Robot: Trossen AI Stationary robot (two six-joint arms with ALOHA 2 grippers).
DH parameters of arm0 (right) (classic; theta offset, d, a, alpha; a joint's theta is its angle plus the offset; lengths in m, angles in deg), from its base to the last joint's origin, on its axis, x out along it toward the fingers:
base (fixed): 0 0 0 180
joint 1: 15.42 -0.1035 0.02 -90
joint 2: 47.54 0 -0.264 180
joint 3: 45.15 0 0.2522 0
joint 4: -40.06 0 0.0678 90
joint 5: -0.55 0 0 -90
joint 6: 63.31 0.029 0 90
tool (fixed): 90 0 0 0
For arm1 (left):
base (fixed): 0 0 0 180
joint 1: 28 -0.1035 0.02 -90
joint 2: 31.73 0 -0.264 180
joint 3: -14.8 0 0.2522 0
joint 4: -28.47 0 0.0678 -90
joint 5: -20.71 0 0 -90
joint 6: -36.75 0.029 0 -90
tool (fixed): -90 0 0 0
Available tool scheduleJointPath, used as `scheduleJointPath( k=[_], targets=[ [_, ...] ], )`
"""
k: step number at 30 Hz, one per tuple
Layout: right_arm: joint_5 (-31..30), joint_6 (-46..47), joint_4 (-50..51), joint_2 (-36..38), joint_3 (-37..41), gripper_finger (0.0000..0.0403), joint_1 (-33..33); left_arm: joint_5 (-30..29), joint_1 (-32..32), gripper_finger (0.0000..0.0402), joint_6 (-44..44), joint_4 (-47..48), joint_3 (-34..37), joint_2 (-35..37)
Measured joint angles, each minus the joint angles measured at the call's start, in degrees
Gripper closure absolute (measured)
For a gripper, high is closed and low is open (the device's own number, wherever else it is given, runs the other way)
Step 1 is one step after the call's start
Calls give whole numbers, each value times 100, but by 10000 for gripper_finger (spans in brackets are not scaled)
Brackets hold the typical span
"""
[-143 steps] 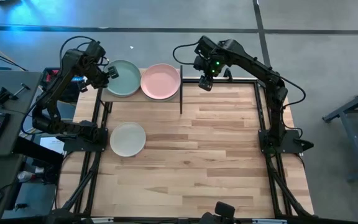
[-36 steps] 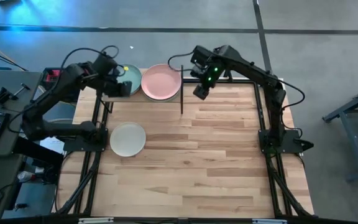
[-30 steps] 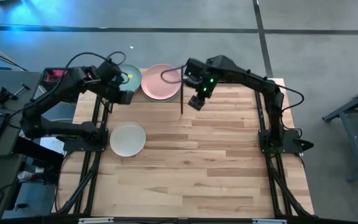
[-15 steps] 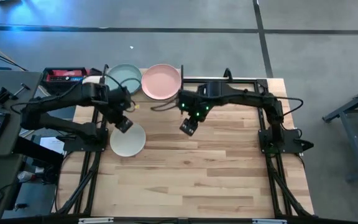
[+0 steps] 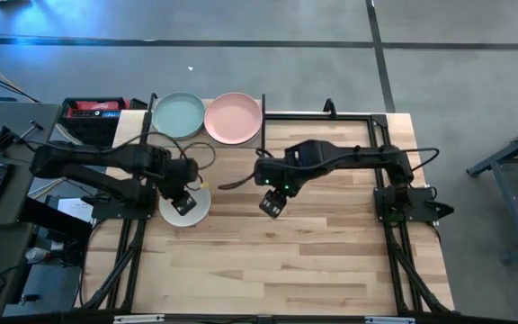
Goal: Place and stack plates onto a shelf
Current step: Stack the white plate on top of the light blue plate on the shelf
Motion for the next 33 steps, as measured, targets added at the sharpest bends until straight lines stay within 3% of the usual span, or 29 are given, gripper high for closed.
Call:
scheduleJointPath(
  k=[7, 15, 33],
  targets=[
    [-101, 41, -7, 0, 0, 213, -158, -99, 516, 323, -398, -1123, 641, -83],
    [-129, 41, -72, 0, 0, 213, -165, -360, 933, 323, -550, -1682, 1092, -396],
    [-251, 41, -111, -2, 0, 213, -165, -383, 1409, 323, -888, -2304, 1147, -1835]
  ],
)
